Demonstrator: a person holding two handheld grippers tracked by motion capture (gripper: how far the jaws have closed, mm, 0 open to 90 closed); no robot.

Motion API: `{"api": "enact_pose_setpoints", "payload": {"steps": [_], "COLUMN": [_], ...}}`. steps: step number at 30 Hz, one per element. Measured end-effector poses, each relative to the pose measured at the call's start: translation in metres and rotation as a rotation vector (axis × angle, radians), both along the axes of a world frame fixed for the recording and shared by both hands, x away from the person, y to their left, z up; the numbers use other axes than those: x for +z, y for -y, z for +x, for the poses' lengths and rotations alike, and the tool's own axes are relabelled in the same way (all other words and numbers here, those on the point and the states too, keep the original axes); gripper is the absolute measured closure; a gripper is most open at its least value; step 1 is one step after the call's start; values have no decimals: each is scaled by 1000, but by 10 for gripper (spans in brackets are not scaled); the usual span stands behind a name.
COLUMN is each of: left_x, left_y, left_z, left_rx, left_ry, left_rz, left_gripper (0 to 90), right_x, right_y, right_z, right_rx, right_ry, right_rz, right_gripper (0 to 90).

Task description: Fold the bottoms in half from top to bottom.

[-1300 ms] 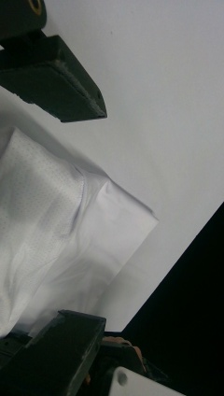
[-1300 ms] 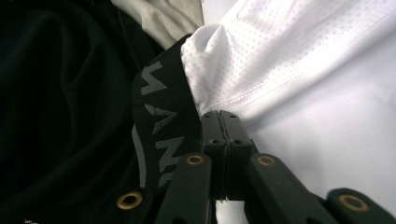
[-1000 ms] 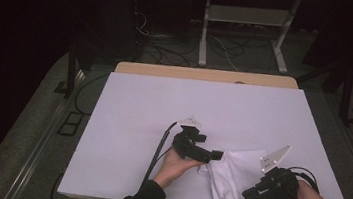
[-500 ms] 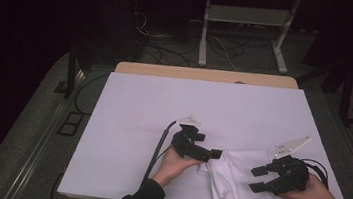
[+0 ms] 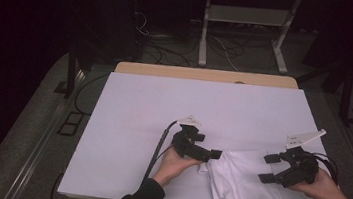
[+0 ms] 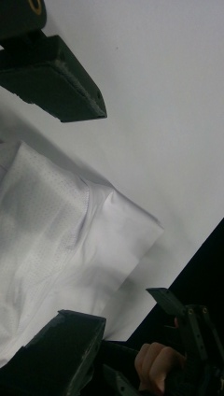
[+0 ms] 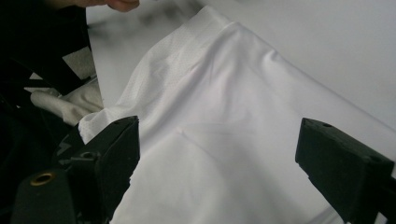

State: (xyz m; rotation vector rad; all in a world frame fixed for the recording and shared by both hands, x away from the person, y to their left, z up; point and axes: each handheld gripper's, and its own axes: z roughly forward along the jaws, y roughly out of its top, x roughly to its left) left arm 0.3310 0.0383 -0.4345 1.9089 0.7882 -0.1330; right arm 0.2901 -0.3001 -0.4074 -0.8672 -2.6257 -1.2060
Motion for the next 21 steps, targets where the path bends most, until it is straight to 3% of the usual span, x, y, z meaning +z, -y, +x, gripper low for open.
{"api": "enact_pose_setpoints", "payload": {"steps": [11,21], "left_x": [-3,-9], "left_y": [-1,-1], "left_z": [3,6], "left_rx": [9,7], "left_ry": [-9,-17], "left_rz": [6,52], "left_gripper": [17,18], "right_x": [-3,-10], "right_y": [25,45], "right_z": [17,37], "right_rx": [-96,-188], "right_ry": [25,33], "right_rz": [33,41], "right_gripper": [136,141]}}
